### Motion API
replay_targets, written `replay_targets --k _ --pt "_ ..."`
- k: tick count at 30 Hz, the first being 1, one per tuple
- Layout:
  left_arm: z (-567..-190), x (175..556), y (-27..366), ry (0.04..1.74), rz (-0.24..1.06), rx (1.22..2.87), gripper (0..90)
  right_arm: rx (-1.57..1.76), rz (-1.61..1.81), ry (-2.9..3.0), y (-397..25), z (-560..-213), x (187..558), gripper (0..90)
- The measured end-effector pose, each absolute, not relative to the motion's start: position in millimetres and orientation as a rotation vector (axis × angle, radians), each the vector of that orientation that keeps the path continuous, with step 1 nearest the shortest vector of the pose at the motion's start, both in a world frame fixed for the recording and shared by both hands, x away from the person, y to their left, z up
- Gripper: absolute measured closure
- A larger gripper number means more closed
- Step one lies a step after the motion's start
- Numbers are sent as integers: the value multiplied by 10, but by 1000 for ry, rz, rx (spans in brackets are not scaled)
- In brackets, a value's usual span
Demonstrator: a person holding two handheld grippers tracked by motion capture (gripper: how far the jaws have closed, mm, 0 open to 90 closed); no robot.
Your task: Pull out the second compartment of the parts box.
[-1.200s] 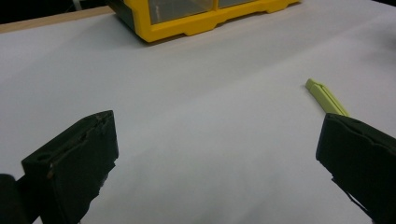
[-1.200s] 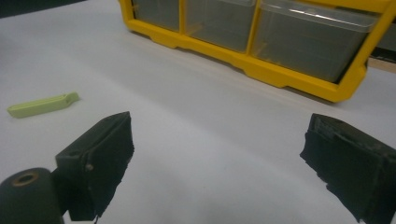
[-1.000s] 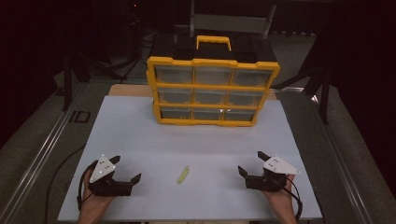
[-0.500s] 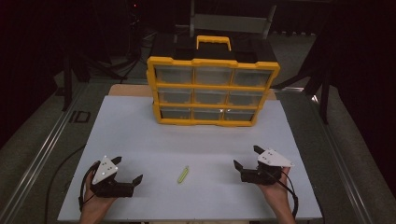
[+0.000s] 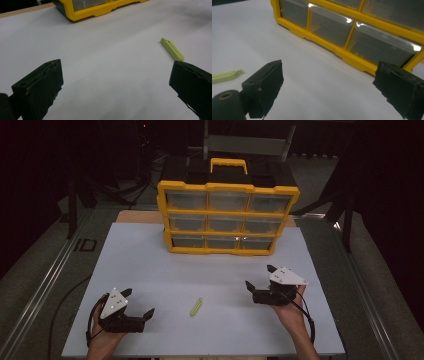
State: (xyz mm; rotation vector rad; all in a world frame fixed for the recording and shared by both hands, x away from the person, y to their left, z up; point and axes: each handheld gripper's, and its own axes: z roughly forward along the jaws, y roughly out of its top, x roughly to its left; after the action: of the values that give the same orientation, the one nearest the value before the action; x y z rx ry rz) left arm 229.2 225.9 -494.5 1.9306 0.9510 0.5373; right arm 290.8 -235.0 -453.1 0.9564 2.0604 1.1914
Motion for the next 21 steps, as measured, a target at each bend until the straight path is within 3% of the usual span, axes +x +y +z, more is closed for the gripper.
replay_targets --k 21 --pt "-4950 2287 2264 956 541 1927 1 896 1174 2042 -2180 -4273 3327 83"
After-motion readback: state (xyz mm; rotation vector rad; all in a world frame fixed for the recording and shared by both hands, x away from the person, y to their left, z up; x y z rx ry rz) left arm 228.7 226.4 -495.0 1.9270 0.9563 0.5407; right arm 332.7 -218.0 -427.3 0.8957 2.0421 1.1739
